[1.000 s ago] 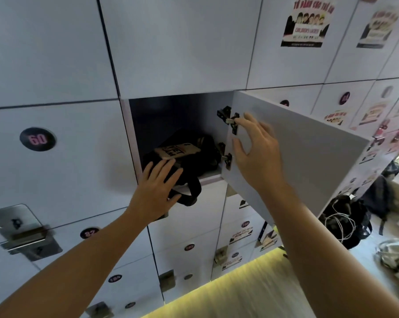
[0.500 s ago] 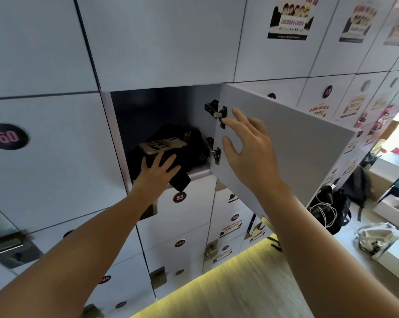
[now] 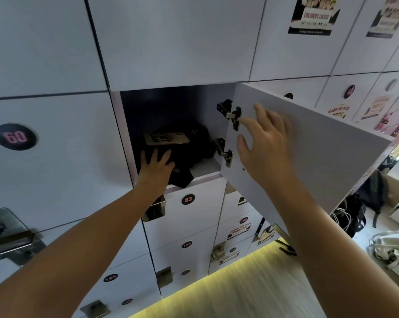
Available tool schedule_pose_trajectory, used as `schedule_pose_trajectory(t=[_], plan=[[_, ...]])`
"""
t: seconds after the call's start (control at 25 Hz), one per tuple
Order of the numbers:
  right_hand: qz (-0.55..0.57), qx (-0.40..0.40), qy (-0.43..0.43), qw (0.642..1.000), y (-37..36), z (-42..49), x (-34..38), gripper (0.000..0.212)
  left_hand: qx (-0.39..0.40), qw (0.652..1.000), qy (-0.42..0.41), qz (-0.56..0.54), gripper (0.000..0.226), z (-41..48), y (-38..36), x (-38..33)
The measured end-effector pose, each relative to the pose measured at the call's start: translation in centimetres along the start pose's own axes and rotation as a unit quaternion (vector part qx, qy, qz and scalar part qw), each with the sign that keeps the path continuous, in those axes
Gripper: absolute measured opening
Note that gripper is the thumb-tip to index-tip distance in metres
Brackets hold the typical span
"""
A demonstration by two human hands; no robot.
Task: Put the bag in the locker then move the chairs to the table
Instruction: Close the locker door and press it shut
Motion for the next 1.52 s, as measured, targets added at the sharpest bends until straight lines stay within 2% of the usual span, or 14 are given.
schedule_pose_trajectory(t=[0.12,0.2,0.28,0.36,0.52,0.6,0.88,0.96,1.08,1.24,1.4,1.48,1.52], plan=[[-0.126,0.023,-0.007,0.992,1.8,0.3,-1.3,0.034,-0.121,0.991,-0.056,-0.019,0.042,-2.1,1.5,1.3],[-0.176,0.027,-0.015,0.984,3.1,0.4,-1.7,0.037,-0.242,0.965,-0.102,-0.009,0.031,-4.4,2.3,2.8],[-0.216,0.042,-0.044,0.975,4.0,0.6,-2.3,0.049,-0.326,0.940,-0.095,0.022,0.039,-7.0,2.6,4.8],[-0.246,0.071,-0.070,0.964,4.5,0.7,-3.0,0.065,-0.356,0.932,-0.038,0.058,0.058,-9.0,2.6,6.9],[-0.308,0.132,-0.074,0.939,3.6,0.4,-2.0,0.081,-0.340,0.936,0.083,0.034,0.105,-11.2,2.8,10.8],[-0.323,0.150,-0.082,0.931,3.2,0.3,-1.3,0.082,-0.330,0.938,0.107,0.013,0.115,-11.5,3.1,11.5],[-0.366,0.213,-0.123,0.897,3.9,0.9,1.7,0.084,-0.309,0.946,0.098,-0.024,0.121,-11.3,2.7,11.1],[-0.366,0.236,-0.123,0.892,4.8,1.1,3.7,0.078,-0.308,0.946,0.094,-0.029,0.121,-11.4,2.7,11.1],[-0.385,0.278,-0.071,0.877,6.4,1.3,7.6,0.061,-0.303,0.948,0.090,-0.031,0.120,-11.4,2.6,11.0],[-0.424,0.351,0.009,0.835,9.2,1.7,11.1,0.056,-0.291,0.952,0.091,-0.026,0.118,-11.6,3.1,11.2],[-0.384,0.362,0.049,0.848,12.6,1.0,11.9,0.035,-0.281,0.956,0.078,-0.017,0.117,-12.2,2.9,11.8],[-0.347,0.338,0.039,0.874,13.9,0.2,11.6,0.031,-0.282,0.956,0.075,-0.016,0.116,-12.5,2.7,11.9],[-0.308,0.312,0.020,0.898,14.3,-0.1,11.0,0.031,-0.282,0.956,0.076,-0.018,0.116,-12.6,2.7,12.0]])
Point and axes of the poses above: each hand's wrist, its own z-axis towards the middle knuckle, its own y-axis out of the back of the hand, x = y × z, the point moved 2 cm from there along z, towards the middle knuckle, and after that the axes turned 10 degrees about -z, right-handed, at the moved point
